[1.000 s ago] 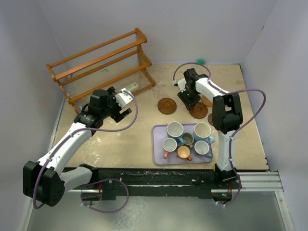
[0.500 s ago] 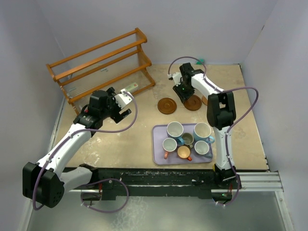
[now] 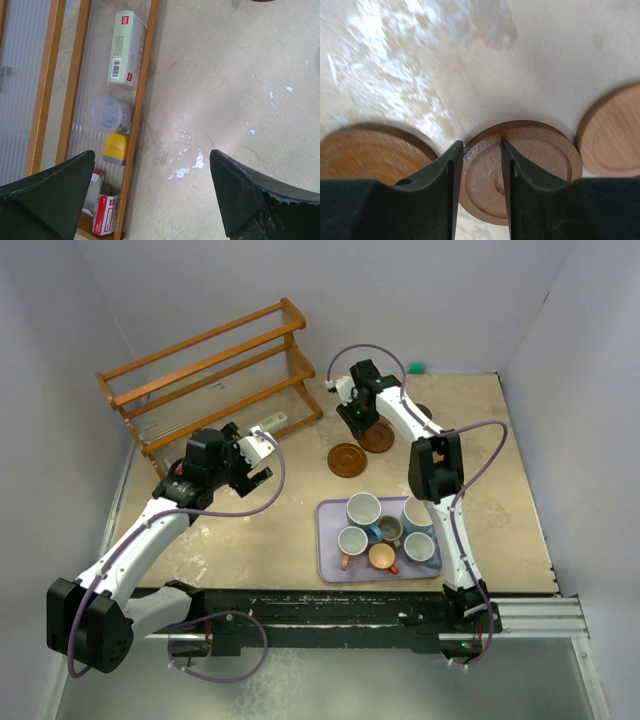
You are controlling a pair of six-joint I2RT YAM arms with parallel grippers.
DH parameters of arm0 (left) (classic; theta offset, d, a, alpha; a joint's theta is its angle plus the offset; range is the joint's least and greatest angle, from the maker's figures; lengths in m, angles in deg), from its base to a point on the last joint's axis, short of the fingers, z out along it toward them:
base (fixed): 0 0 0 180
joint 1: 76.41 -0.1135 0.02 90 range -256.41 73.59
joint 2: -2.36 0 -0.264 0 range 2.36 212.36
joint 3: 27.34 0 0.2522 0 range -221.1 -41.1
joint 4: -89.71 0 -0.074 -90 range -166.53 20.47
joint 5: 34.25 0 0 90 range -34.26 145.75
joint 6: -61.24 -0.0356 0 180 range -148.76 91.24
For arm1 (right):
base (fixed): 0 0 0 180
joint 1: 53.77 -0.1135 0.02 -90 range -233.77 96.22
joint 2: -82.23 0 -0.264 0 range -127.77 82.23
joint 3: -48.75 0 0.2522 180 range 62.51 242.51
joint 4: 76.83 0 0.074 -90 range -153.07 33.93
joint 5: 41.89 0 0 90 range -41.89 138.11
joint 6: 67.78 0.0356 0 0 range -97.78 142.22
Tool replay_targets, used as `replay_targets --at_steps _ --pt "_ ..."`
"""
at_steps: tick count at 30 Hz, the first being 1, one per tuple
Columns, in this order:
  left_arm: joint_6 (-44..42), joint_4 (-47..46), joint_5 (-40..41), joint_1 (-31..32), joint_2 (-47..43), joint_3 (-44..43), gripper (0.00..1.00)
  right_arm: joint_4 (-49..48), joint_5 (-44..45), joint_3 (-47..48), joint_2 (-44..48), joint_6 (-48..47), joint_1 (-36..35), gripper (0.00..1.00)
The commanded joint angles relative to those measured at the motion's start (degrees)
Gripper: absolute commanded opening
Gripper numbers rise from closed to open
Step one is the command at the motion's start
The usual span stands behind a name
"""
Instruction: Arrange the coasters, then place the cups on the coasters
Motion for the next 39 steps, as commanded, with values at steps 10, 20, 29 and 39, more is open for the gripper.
replay_targets --at_steps 10,20,29,39 --pt "-1.3 -2.1 0.7 -0.4 -0.6 0.5 0.93 -1.8 -5.0 11.0 -5.4 3.7 -4.8 0.39" --pt "-1.5 -2.4 0.7 -0.5 -0.1 0.4 0.93 -2.2 -6.1 12.5 -3.5 3.7 -5.2 0.45" --pt "-1.4 -2.6 0.1 -0.4 -0.1 0.4 0.93 -5.7 -3.4 -2.7 10.7 -1.8 -5.5 0.67" --pt "-1.3 -2.7 0.2 -0.4 -0.1 0.5 0.93 -8.1 -0.1 -11.1 13.4 -5.4 -9.4 0.75"
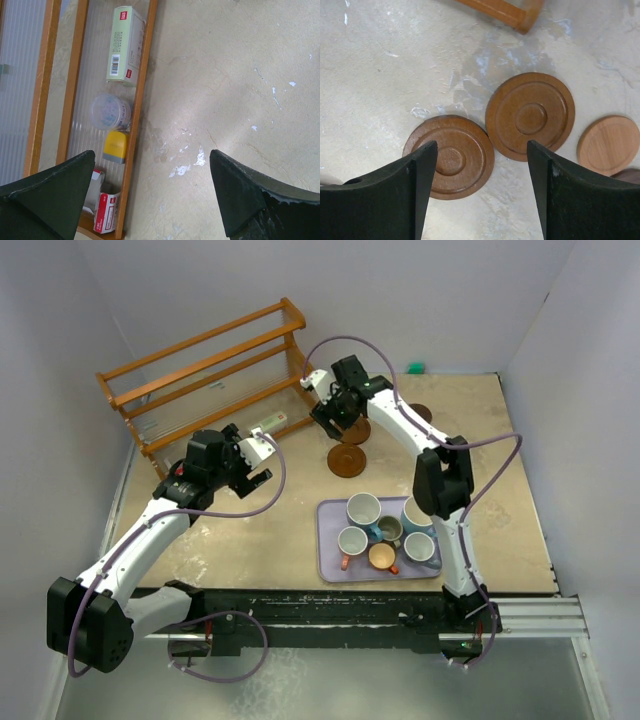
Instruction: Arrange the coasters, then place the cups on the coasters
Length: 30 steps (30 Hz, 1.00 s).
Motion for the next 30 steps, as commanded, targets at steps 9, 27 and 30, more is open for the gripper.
replay_targets --at_steps 9,27,30 --pt "-0.4 -2.4 -0.1 -0.4 -0.5 -0.1 0.93 -1.9 6.3 -1.8 -4.1 -3.6 -7.0 0.75" --pt "-0.8 -2.3 -0.3 -0.4 -1.1 0.2 0.93 -2.7 11.9 -12.2 -1.6 -6.2 -6.2 0.70" --pt "-0.8 -2.2 -0.3 -0.5 -1.1 0.1 0.93 -2.2 11.9 -13.6 -0.5 -6.4 -5.5 0.69"
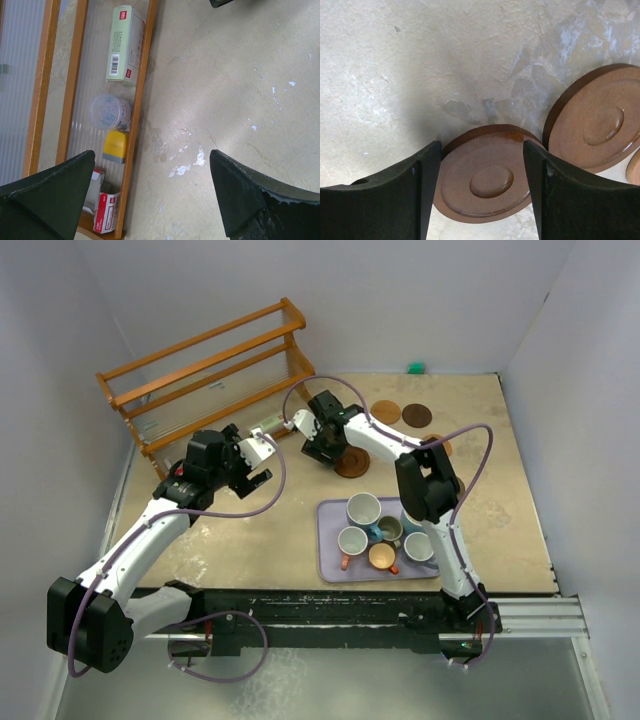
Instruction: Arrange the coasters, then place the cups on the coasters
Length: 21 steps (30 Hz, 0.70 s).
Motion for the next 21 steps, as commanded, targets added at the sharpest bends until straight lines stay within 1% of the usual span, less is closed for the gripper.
replay_targets --at_steps 1,5,10,16,21 --pt "-0.7 -2.2 -0.3 -0.4 -1.1 0.0 0.93 2.0 1.7 -3.1 2.7 -1.5 1.6 0.68" --pt "-0.8 -2.1 -0.2 -0.5 -1.2 0.0 0.93 1.9 1.7 -4.1 3.7 -1.6 2.0 0.68" --pt "-0.9 -2.1 -0.1 -0.4 -1.1 0.0 0.93 2.6 1.1 -2.2 3.9 -1.0 2.6 0.70" --pt "-1.0 -2.3 0.1 -0.4 -0.9 0.0 0.93 3.1 -5.4 -0.2 7.4 2.8 5.0 0.73" --pt "-1.0 -2.3 0.1 -0.5 -0.6 -0.1 0.93 3.2 -11.1 1.7 10.1 6.8 9.3 0.74"
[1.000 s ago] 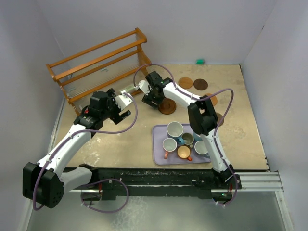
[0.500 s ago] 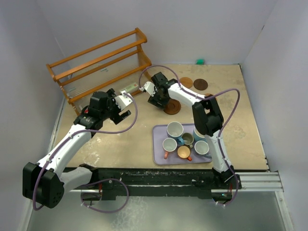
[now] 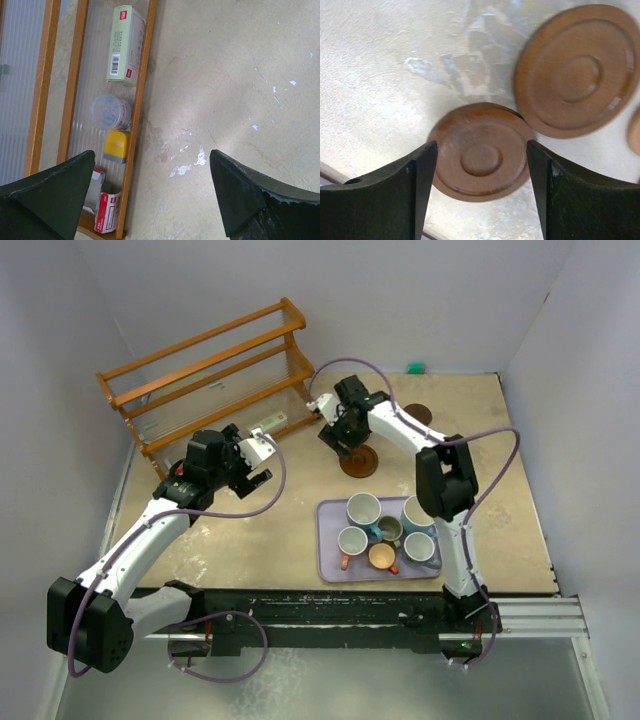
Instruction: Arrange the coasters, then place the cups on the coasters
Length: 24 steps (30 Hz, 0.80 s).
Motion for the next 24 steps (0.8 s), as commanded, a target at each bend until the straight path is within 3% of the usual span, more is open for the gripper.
replay_targets --at_steps 1,12,24 --pt "-0.6 -2.4 0.1 -0.4 -0.5 -0.1 0.93 0.5 -6.7 4.7 6.2 5.4 5.4 0.74" --pt "-1.1 -2.6 -0.1 -0.4 0.7 -0.1 0.93 -2.9 -6.4 17.8 -0.3 17.4 16.3 0.78" --pt "-0.9 -2.8 0.4 -0.4 2.1 0.0 0.93 -10.7 -4.9 30.8 -12.9 28.9 18.9 0.80"
